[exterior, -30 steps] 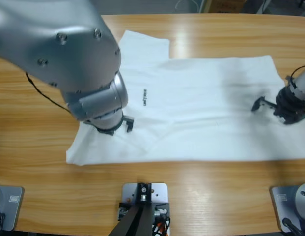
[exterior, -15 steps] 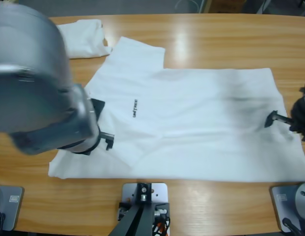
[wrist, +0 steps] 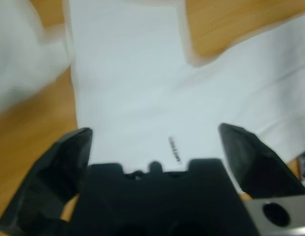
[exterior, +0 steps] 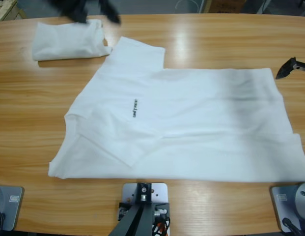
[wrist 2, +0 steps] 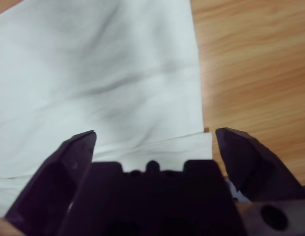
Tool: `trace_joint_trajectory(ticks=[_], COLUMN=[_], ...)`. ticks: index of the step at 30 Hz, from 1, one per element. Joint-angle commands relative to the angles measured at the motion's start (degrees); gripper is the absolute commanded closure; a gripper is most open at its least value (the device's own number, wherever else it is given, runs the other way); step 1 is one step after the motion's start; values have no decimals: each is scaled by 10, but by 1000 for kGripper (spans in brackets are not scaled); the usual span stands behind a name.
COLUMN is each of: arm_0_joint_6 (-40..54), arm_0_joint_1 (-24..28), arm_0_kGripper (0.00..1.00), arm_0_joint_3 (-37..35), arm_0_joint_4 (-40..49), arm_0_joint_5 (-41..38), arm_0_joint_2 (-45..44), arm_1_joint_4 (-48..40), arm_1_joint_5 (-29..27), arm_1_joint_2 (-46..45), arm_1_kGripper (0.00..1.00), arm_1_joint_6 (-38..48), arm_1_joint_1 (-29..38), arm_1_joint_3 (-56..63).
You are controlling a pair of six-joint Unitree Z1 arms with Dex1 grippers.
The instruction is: Fold clothes
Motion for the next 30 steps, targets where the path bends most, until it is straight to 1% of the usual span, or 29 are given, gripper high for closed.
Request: trace_joint_trajectory(ticks=[1,4,6,10,12,16,21,27,30], arm_0_joint_6=[67,56,55,49,46,30,16,9,9], arm_0_joint_1=[67,61,59,58,58,59,62,70,70], arm_0_kGripper=[2,4,9,9,9,9,9,8,4], arm_0_joint_3=[-217,-275,-327,-439,-474,-486,-551,-570,-607], arm_0_joint_4=[57,66,92,167,207,218,217,217,217], arm_0_joint_5=[-91,-87,-61,-27,-1,5,-1,-7,-6], arm_0_joint_2=[211,259,296,366,391,418,456,473,478], arm_1_joint_4=[-46,-61,-83,-129,-141,-156,-165,-176,-182], arm_1_joint_5=[11,8,5,5,8,9,9,9,9], arm_1_joint_2=[36,35,35,41,50,67,71,79,82], arm_1_kGripper=[0,0,0,0,0,0,0,0,0], arm_1_joint_6=[-34,-39,-39,-39,-38,-38,-38,-38,-38], arm_1_joint_1=[-22,-24,-25,-47,-66,-95,-98,-99,-99], arm_1_joint_3=[16,23,38,77,88,93,98,105,108])
